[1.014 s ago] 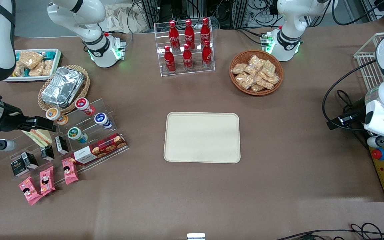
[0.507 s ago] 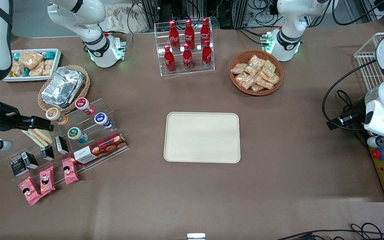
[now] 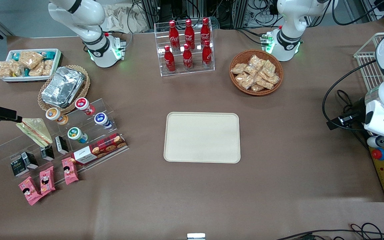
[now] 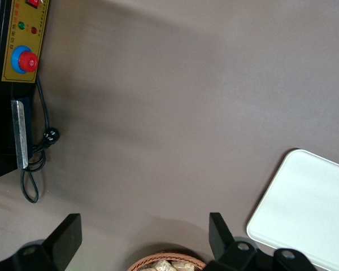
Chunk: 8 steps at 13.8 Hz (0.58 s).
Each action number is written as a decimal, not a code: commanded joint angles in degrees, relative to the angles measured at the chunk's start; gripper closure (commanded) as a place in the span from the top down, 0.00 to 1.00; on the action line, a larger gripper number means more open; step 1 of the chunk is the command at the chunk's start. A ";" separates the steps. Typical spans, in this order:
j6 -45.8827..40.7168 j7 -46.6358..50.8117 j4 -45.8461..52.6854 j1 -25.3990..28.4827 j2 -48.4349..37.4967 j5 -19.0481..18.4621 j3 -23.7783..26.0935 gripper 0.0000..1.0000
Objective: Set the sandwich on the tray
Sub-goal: 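Move the right gripper toward the wrapped sandwich on the acrylic rack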
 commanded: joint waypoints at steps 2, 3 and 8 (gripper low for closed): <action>-0.42 -7.07 -3.52 -1.00 -1.28 -1.48 0.33 1.00; 0.19 -7.08 -5.01 -1.09 -1.81 -1.30 0.33 1.00; 10.20 -7.52 -19.16 -0.13 -9.01 -1.21 0.68 1.00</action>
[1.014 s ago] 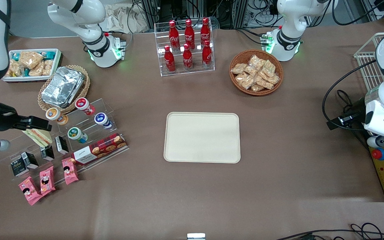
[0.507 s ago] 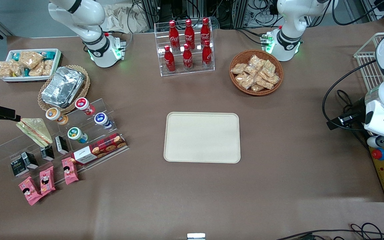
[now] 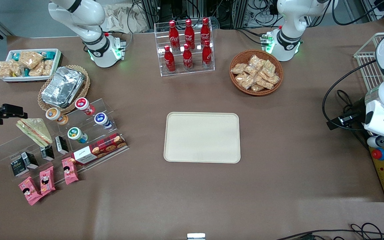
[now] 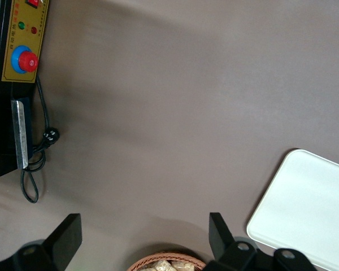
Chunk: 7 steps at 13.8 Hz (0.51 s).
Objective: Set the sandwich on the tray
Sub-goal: 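Move the right gripper toward the wrapped sandwich on the acrylic rack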
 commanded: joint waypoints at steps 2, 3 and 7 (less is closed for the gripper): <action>6.42 -2.63 -10.67 0.29 -5.46 -0.29 0.48 1.00; 8.43 -3.95 -12.16 0.29 -5.37 -0.29 0.40 1.00; 14.33 -12.19 -16.22 -0.58 -4.67 -0.38 -0.04 1.00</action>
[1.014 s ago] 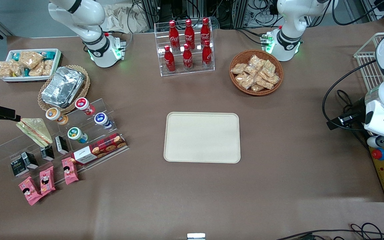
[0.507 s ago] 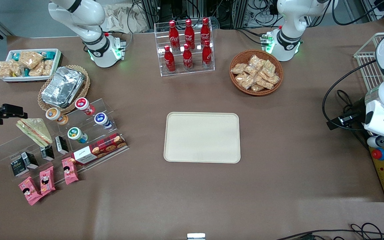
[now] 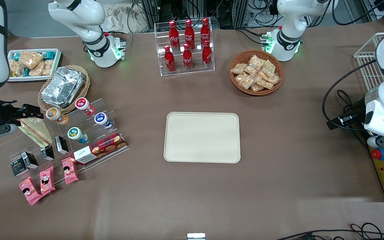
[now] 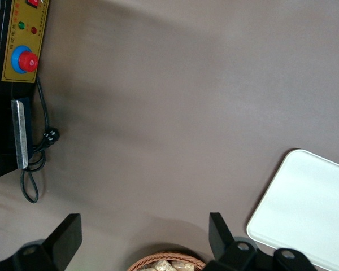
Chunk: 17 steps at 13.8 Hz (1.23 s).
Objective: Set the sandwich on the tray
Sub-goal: 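Close the right gripper on the plastic-wrapped sandwich and lift it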
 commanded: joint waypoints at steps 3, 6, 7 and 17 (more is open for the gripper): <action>6.00 -12.53 -2.41 -2.98 0.54 -0.90 -0.58 1.00; 8.12 -19.13 -2.05 -4.37 2.38 -1.43 -0.67 1.00; 8.64 -21.59 -2.05 -4.73 3.08 -1.52 -0.67 1.00; 11.28 -29.79 -2.58 -7.20 5.81 -2.39 -0.67 1.00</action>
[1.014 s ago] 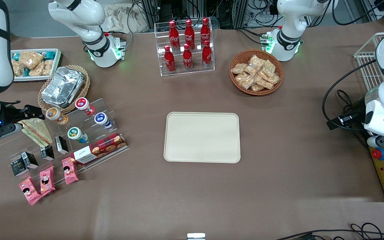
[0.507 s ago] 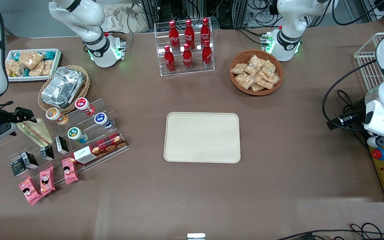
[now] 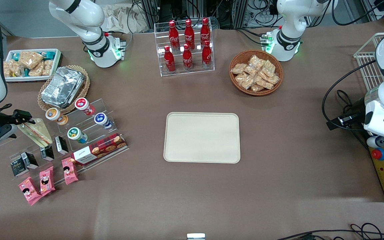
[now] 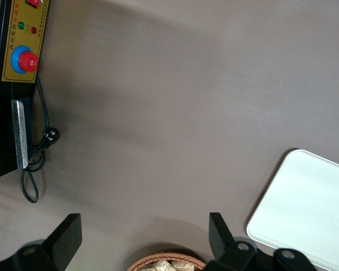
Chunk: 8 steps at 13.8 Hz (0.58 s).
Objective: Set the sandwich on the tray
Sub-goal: 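Close the right gripper on the plastic-wrapped sandwich and lift it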
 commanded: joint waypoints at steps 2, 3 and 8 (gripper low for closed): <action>1.95 -2.15 -0.94 -0.75 0.75 -1.06 0.31 1.00; 2.21 -2.24 -1.29 -0.75 0.84 -1.06 0.31 1.00; 3.36 -2.15 -3.41 -1.71 1.63 -1.06 0.31 1.00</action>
